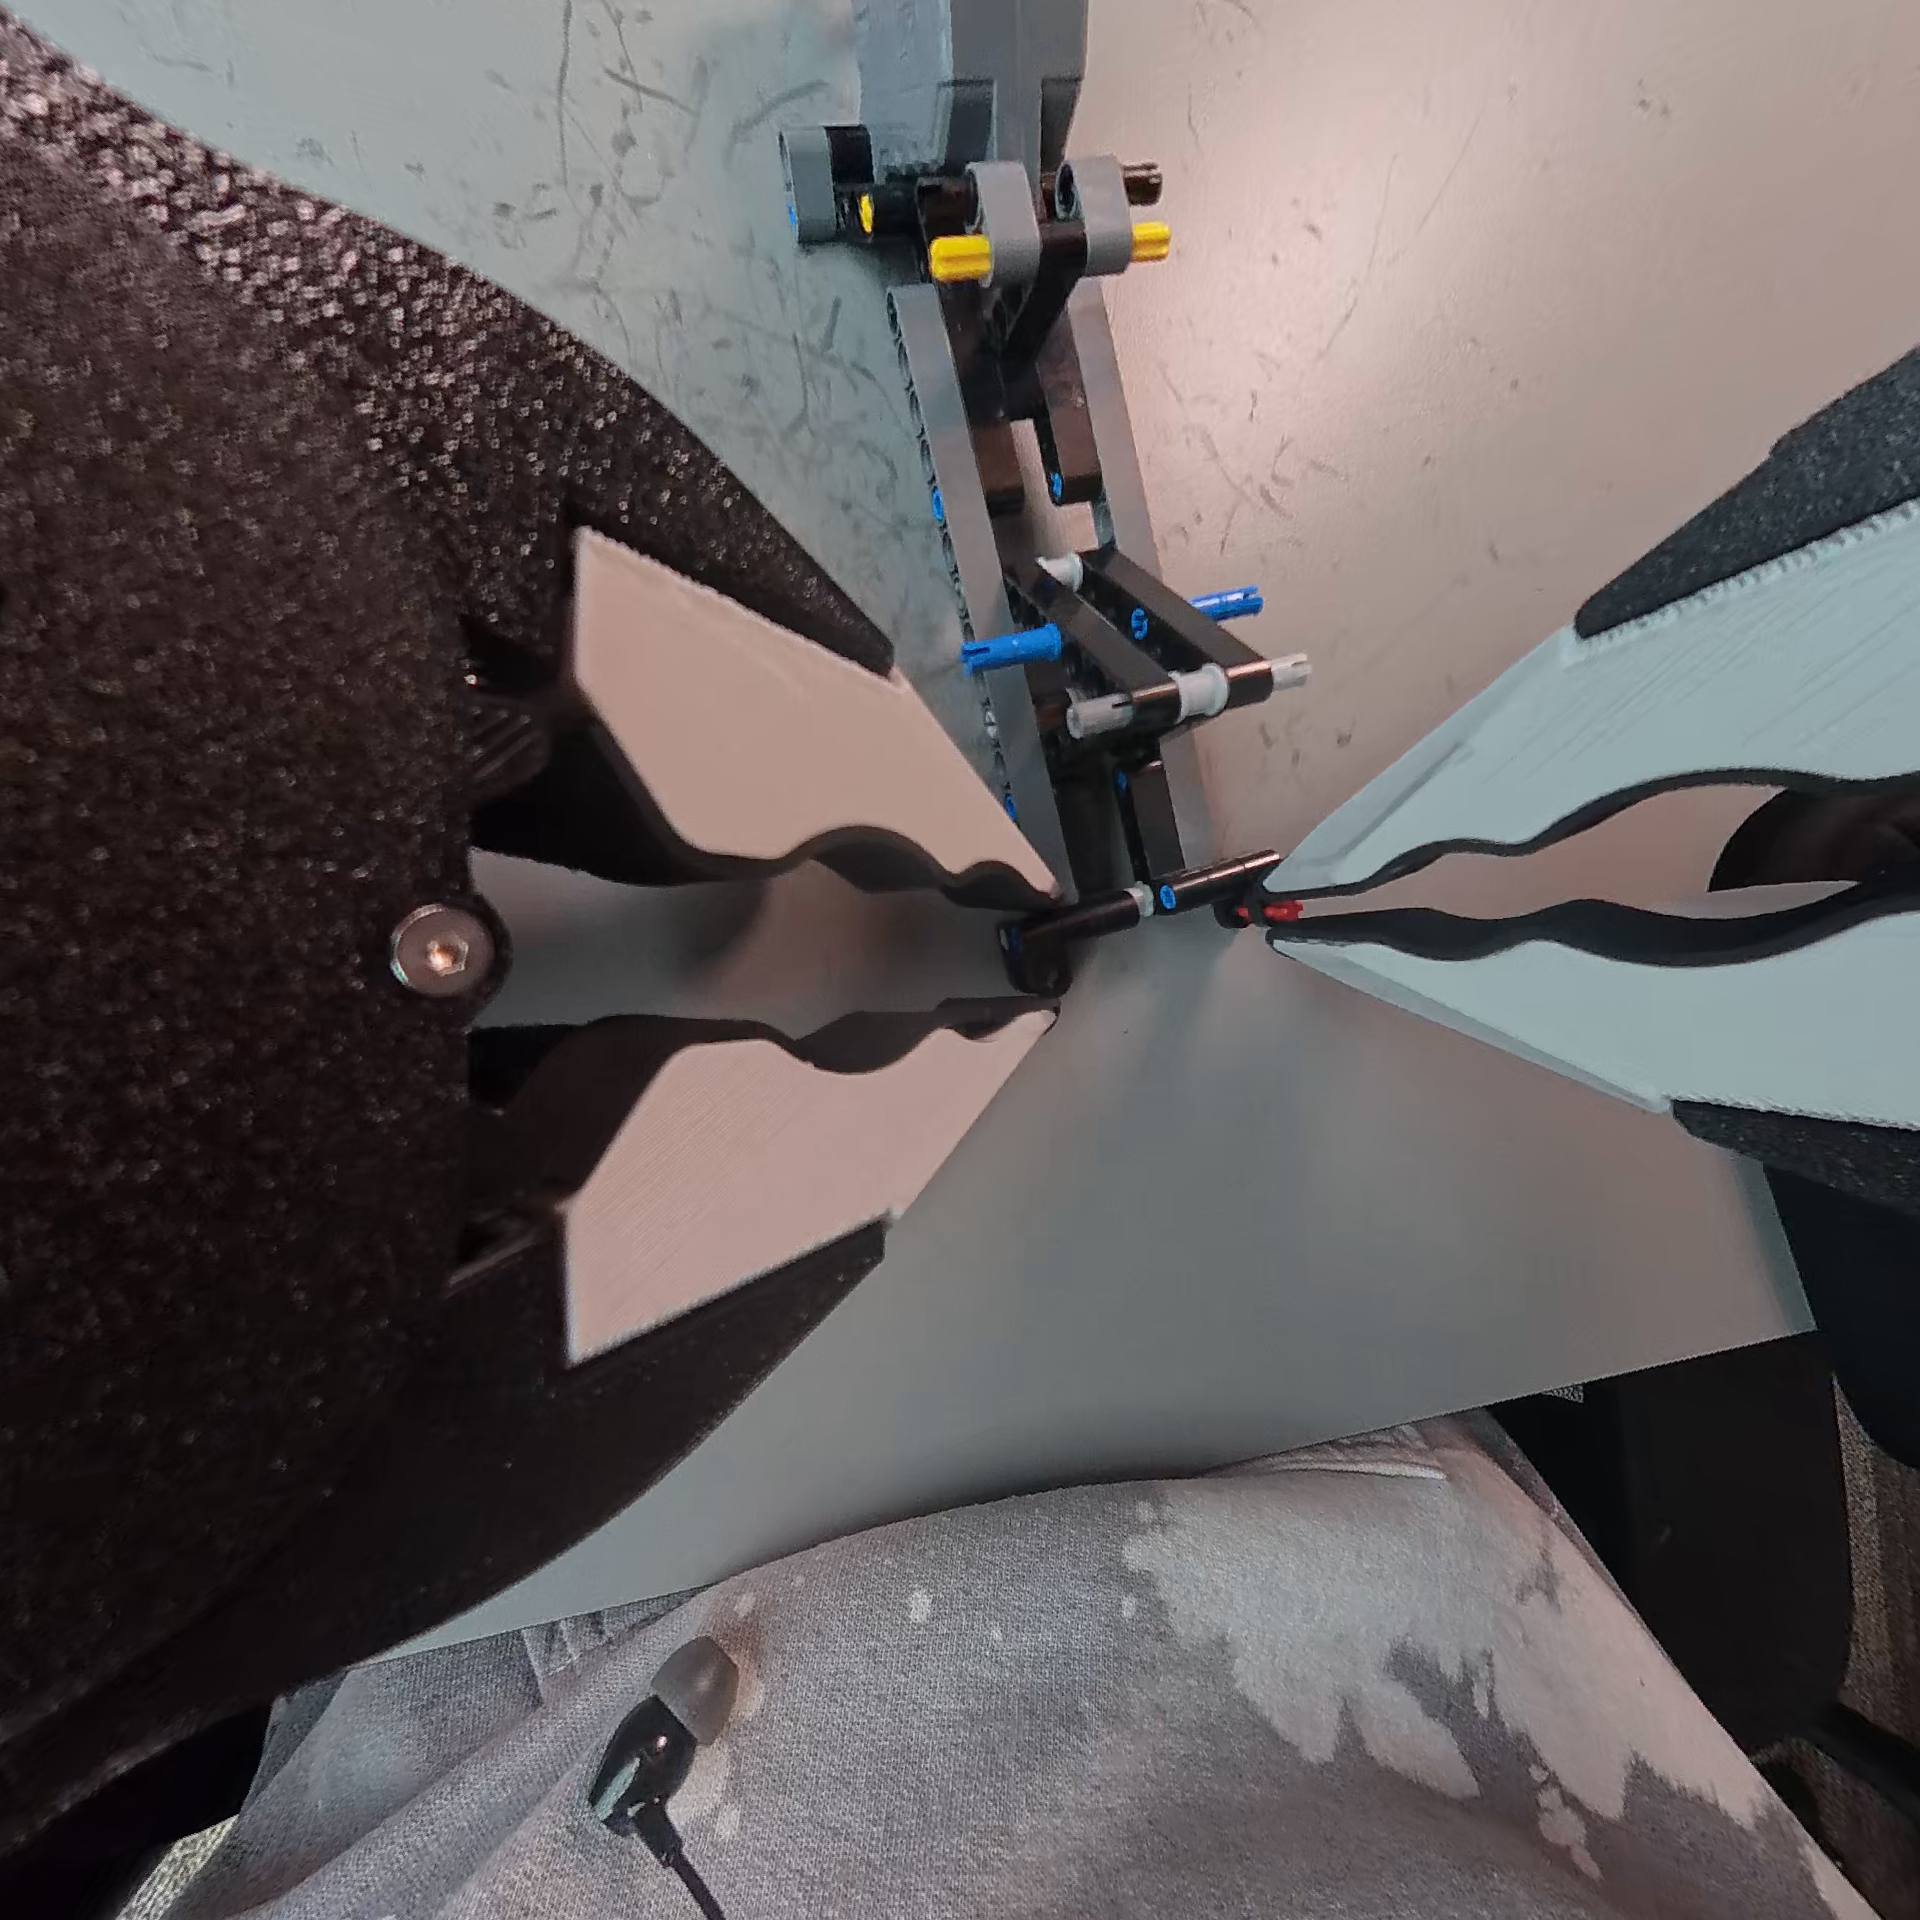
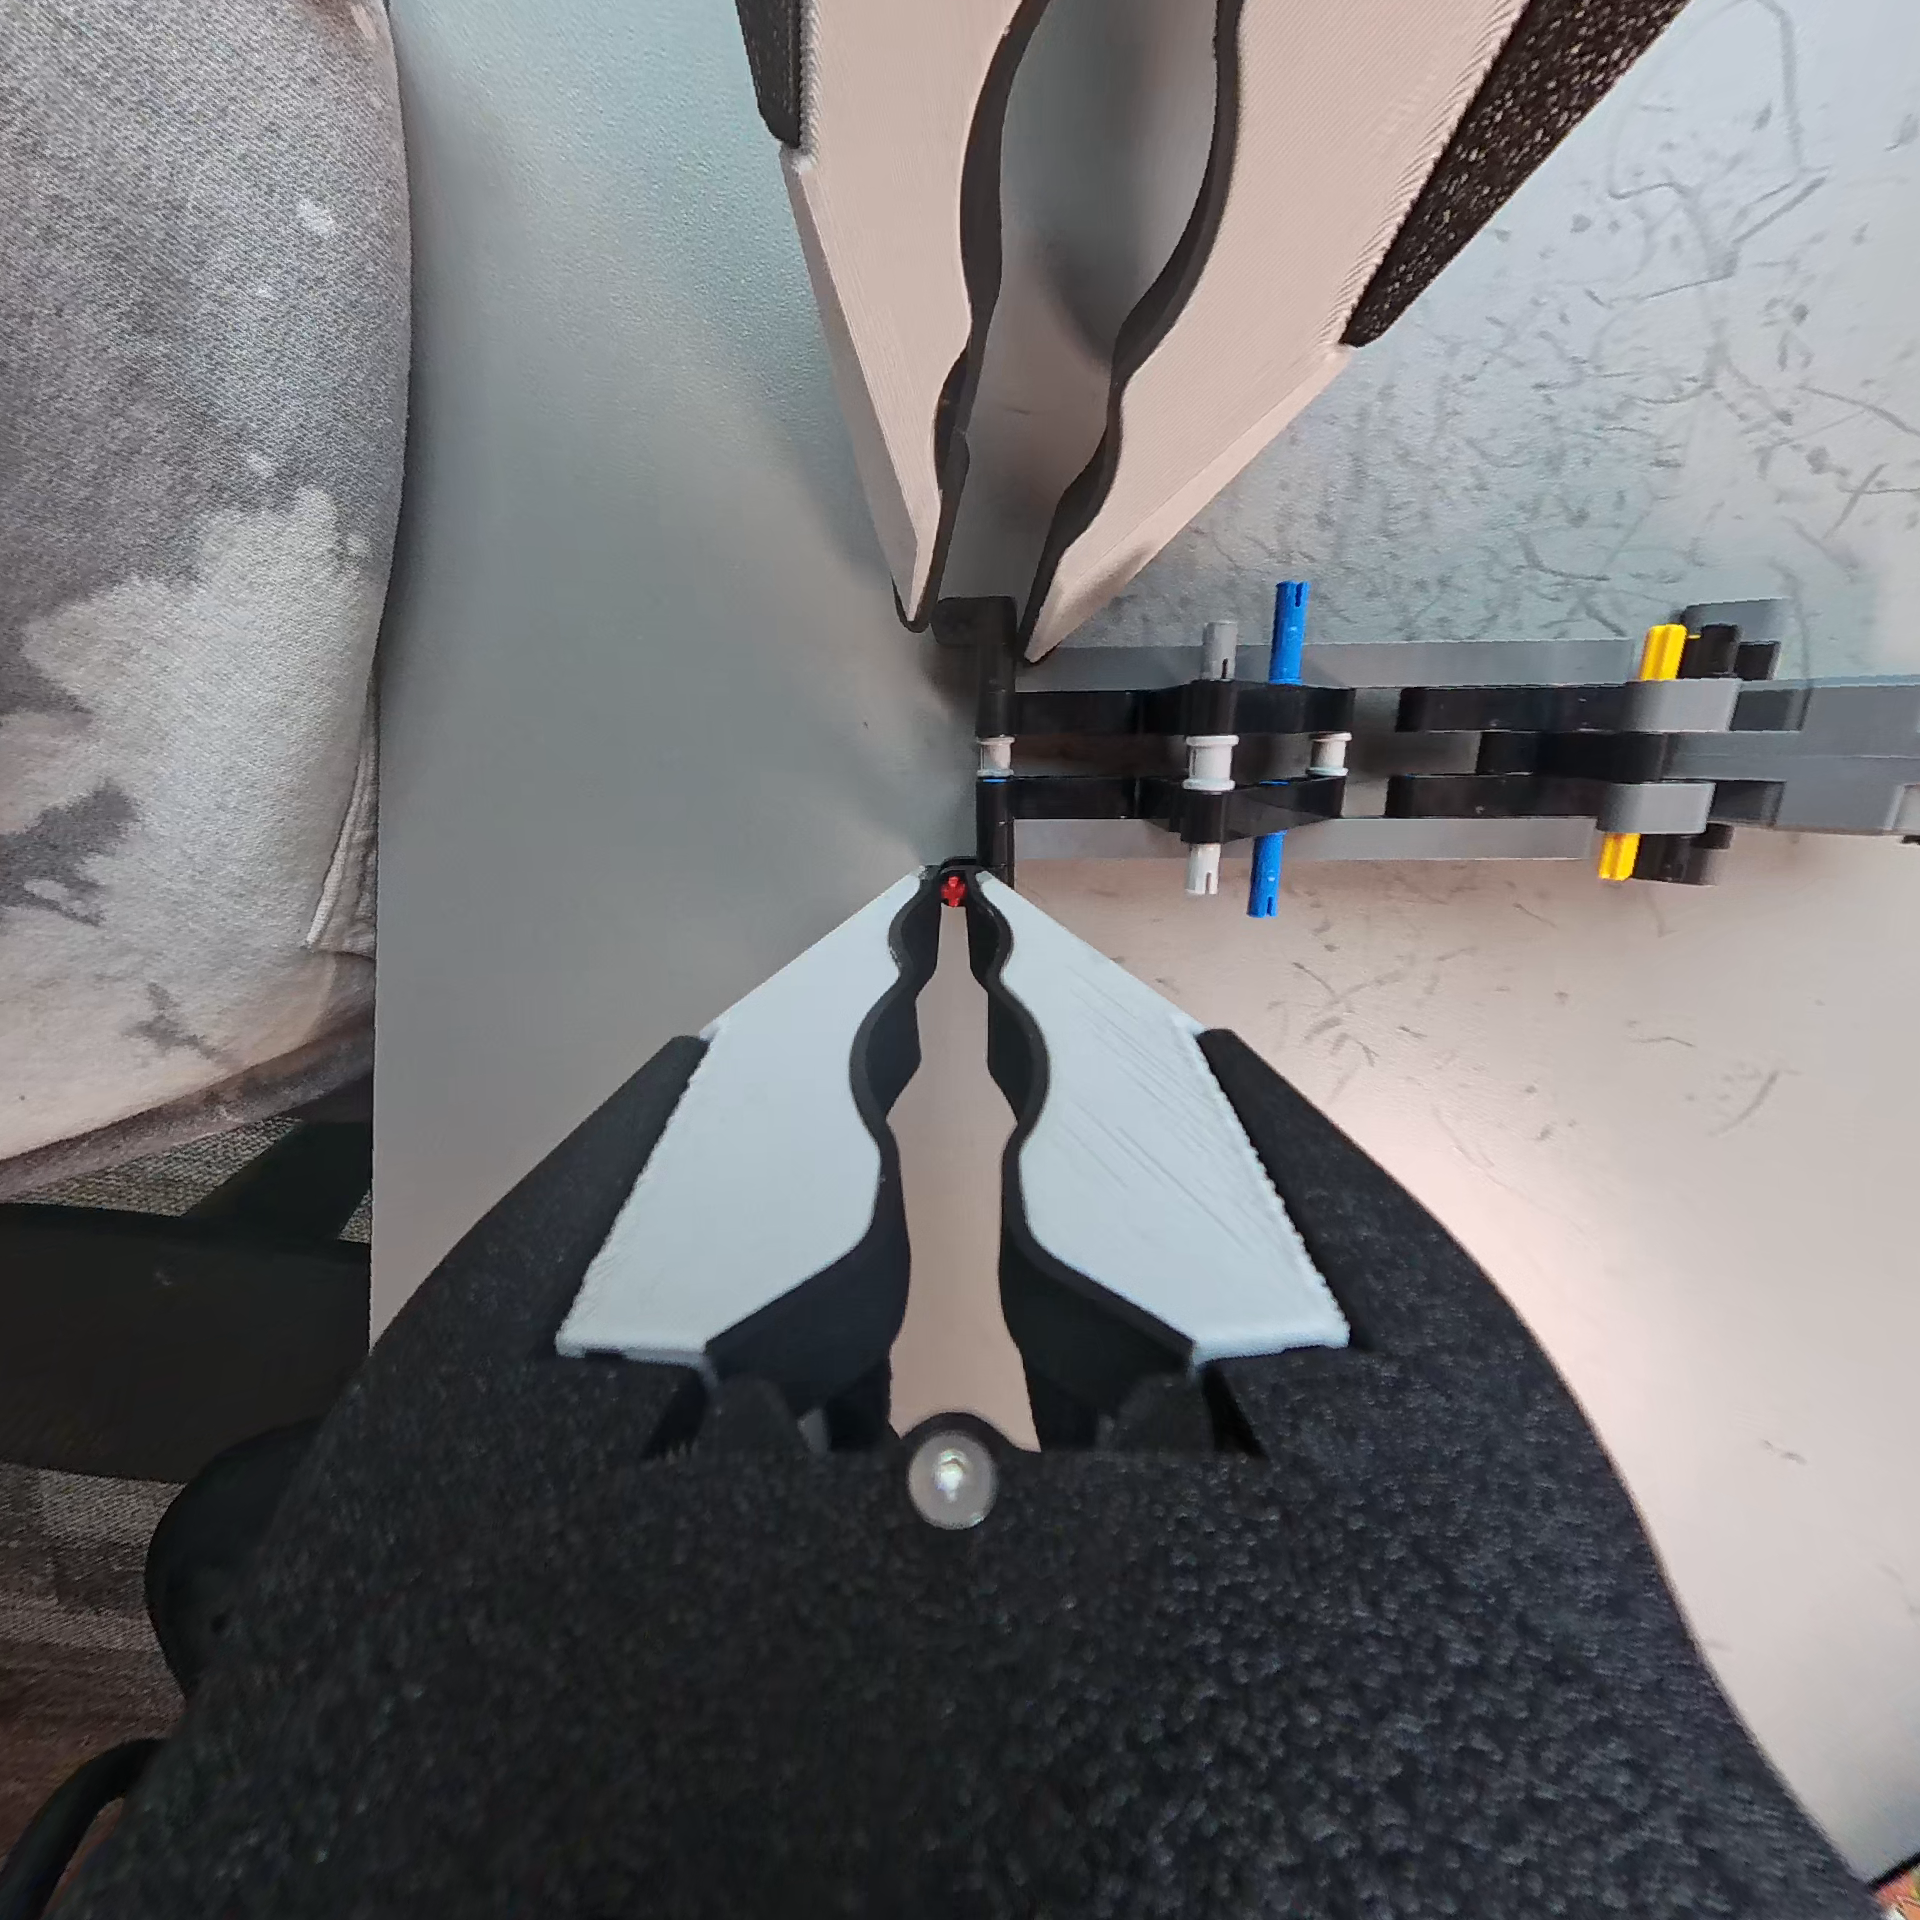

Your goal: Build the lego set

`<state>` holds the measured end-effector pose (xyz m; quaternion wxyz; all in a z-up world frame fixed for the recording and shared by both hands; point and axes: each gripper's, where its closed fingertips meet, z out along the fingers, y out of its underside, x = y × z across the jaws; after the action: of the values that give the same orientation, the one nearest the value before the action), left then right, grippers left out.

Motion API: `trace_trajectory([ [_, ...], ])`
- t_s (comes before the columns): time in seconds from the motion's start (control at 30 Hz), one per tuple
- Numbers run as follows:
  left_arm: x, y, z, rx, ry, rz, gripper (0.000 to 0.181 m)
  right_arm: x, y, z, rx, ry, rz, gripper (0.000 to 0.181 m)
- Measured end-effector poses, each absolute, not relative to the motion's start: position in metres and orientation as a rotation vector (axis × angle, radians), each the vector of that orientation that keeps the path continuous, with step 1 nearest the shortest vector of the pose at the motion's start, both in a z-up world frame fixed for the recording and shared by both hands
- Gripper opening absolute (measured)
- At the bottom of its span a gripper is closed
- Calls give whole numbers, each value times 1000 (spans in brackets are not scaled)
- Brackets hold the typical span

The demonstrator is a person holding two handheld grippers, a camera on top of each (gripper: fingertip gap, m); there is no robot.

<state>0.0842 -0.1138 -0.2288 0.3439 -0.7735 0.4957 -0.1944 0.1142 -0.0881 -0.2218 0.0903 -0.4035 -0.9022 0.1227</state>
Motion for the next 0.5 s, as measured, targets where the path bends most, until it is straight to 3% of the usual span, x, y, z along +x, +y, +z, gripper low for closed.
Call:
trace_trajectory([
  [0.5, 84, -116, -227, -2002, 1285, -531, 23, 118, -86, -223, -1210, -2676, 366, 4],
])
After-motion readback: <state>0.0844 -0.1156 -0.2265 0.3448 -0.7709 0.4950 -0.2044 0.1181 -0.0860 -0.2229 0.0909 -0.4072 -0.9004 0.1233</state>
